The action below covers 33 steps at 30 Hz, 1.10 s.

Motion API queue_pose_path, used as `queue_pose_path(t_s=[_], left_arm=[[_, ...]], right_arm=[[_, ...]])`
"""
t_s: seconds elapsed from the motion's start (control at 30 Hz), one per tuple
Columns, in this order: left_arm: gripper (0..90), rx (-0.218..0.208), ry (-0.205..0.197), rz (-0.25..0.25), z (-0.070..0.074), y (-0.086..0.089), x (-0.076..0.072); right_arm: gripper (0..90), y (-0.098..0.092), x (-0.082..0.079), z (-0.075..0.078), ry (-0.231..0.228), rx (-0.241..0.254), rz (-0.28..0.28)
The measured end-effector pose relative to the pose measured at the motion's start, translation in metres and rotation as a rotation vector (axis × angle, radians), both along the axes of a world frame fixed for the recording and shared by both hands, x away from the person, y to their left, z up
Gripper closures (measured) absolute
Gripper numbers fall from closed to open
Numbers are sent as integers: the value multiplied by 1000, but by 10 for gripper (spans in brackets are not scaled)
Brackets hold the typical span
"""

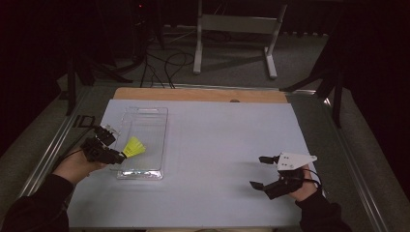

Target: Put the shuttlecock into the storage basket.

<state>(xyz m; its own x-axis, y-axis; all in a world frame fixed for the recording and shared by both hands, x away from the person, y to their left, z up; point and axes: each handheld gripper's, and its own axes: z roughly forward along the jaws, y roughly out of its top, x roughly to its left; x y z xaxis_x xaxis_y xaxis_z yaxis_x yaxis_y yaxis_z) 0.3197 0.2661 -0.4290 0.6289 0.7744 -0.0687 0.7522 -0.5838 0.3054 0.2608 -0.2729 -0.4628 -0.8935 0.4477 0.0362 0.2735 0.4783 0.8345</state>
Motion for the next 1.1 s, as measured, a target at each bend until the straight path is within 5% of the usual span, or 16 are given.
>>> queue_pose_path(t_s=[0.7, 0.73, 0.83, 0.87, 1.1], left_arm=[[658, 23, 43, -16, -12, -6, 6], [541, 32, 52, -18, -11, -7, 7], [460, 40, 31, 1, -7, -13, 6], [371, 50, 24, 8, -5, -15, 6], [283, 35, -28, 14, 8, -26, 7]], right_arm=[[102, 0, 1, -3, 20, -6, 4], [102, 1, 2, -3, 21, -10, 6], [102, 1, 2, -3, 22, -9, 7], [102, 0, 1, -2, 24, -5, 4], [102, 0, 1, -2, 19, -2, 4]])
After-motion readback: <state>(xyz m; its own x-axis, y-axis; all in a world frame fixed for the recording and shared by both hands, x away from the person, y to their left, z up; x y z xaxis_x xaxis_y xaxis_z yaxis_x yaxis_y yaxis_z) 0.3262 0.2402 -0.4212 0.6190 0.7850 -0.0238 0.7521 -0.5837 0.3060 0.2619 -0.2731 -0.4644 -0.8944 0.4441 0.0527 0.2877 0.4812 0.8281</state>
